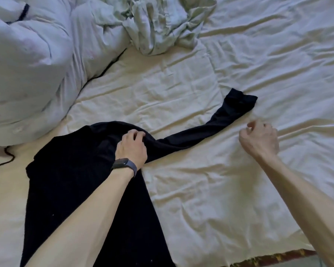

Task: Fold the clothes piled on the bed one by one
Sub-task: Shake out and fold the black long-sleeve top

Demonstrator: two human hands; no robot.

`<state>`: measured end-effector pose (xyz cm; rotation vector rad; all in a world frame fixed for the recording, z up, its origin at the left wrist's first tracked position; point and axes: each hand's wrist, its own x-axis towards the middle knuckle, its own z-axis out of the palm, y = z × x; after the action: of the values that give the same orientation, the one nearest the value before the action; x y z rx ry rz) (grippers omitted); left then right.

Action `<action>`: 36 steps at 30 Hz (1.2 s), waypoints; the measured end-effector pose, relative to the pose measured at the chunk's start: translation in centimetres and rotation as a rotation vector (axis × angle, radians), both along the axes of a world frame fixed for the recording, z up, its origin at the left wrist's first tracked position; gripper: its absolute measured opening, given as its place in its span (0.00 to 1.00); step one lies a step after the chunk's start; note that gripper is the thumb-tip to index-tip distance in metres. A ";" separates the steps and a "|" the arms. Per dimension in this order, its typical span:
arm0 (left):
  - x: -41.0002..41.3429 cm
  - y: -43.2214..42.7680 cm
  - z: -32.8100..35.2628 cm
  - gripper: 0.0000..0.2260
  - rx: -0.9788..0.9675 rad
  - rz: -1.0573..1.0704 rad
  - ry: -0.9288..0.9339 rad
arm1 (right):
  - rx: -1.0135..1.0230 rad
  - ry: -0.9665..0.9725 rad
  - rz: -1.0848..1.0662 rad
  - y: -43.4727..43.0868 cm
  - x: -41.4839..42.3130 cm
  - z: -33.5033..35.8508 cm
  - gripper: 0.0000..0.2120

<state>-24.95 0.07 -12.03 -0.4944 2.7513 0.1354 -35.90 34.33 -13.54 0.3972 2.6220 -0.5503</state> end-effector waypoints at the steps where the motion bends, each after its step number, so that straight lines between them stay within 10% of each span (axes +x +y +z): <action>1: -1.6 0.3 -0.1 0.18 0.004 -0.078 0.012 | -0.113 -0.013 -0.099 -0.4 -0.2 -0.2 0.19; 6: -6.6 1.7 -0.9 0.17 -0.024 -0.400 -0.309 | -0.740 -0.212 -0.613 -3.1 -2.9 -1.0 0.23; 16: -6.2 -1.9 0.0 0.21 -0.162 -0.687 -0.383 | -0.879 0.051 -1.060 -0.9 -8.9 2.0 0.04; 20: -6.4 -1.9 -0.2 0.18 -0.047 -0.392 -0.313 | -1.053 0.122 -0.944 -1.3 -9.7 2.8 0.18; 29: -8.6 3.8 -2.1 0.22 0.051 -0.244 -0.272 | -0.474 0.023 -0.702 0.1 -6.8 -2.3 0.34; 36: -10.1 5.8 -2.2 0.14 0.033 -0.324 -0.061 | -0.754 0.032 -0.774 2.6 -9.0 -0.7 0.09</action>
<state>-35.03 5.88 -14.20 -0.0400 2.7203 0.0833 -44.94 36.96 -14.28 1.1242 1.9839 -1.6993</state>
